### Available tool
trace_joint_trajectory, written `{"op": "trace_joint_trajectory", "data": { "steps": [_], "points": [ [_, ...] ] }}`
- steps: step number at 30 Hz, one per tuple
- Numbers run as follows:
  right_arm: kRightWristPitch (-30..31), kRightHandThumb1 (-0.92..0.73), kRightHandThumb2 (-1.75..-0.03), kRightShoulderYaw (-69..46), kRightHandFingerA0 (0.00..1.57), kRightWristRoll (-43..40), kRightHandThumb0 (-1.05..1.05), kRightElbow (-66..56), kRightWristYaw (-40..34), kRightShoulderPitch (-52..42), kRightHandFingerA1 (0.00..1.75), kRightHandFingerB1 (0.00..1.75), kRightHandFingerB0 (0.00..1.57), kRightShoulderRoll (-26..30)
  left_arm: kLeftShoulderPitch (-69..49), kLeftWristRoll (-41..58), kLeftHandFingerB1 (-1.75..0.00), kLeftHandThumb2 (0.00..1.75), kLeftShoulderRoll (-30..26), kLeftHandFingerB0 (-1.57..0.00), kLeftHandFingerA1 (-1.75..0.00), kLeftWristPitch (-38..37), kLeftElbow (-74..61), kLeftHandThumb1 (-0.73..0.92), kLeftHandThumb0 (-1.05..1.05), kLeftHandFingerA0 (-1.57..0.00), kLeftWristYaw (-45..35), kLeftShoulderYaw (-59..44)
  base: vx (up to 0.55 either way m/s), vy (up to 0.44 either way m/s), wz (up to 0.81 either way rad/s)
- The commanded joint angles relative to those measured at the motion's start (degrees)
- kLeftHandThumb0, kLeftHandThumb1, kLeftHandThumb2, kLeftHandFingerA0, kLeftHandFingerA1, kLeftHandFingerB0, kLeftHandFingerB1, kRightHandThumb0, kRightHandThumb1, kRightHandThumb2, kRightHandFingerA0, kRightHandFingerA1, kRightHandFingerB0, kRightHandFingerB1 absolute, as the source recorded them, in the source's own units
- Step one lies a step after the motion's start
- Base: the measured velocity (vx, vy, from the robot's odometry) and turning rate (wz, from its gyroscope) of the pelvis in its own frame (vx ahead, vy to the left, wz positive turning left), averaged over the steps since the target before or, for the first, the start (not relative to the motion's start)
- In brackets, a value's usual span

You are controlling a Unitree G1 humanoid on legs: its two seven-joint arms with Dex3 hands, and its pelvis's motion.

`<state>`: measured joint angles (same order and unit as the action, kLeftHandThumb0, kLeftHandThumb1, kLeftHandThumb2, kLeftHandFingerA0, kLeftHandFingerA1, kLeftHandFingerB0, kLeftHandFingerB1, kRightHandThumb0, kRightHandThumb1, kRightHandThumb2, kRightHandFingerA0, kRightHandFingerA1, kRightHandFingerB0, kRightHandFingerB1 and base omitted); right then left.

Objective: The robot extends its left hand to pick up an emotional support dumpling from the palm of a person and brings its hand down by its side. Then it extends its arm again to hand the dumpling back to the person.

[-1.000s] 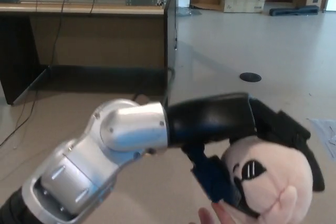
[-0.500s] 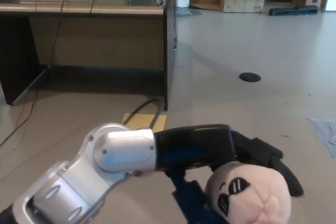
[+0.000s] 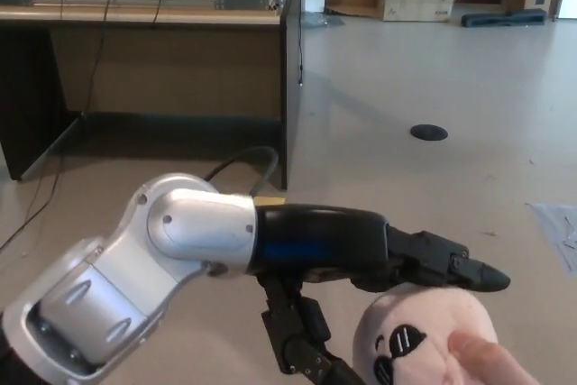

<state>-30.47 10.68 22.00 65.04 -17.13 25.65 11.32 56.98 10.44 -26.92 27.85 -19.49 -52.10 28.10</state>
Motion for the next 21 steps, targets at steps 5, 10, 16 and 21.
{"op": "trace_joint_trajectory", "data": {
  "steps": [5,10,16,21],
  "points": [
    [0.1,-0.55,-0.57,-0.7,0.89,-0.8,-0.26,-0.5,0.0,1.3,0.54,0.5,0.79,1.1,4.0,3.8,0.0,0.57,-1.1,0.0,0.0,4.7,2.6,0.45,-0.87,0.0,-5.0,-5.6,0.0,0.0,0.0],
    [0.2,-0.57,-0.58,-1.6,0.84,-1.7,-0.27,-4.0,1.6,0.1,0.61,0.51,0.79,1.3,10.2,8.6,0.0,0.56,-4.4,0.0,0.0,3.8,6.9,0.49,-0.79,0.0,-6.2,-19.1,0.0,0.0,0.0],
    [1.8,-0.57,-0.57,-1.6,0.82,-1.5,-0.28,-3.9,2.4,-0.3,0.57,0.49,0.79,1.3,6.7,11.3,-0.01,0.82,-12.9,0.0,0.0,4.3,11.1,0.44,-0.75,0.0,-6.9,-32.3,0.0,0.0,0.0],
    [1.7,-0.57,-0.57,-2.0,0.83,-1.8,-0.28,-4.7,2.5,-2.3,0.66,0.49,0.8,1.5,-6.0,9.8,0.0,0.8,-15.2,0.0,-0.07,0.3,7.9,0.43,-0.7,0.0,-3.7,-38.6,0.0,0.0,0.01]
  ]
}}
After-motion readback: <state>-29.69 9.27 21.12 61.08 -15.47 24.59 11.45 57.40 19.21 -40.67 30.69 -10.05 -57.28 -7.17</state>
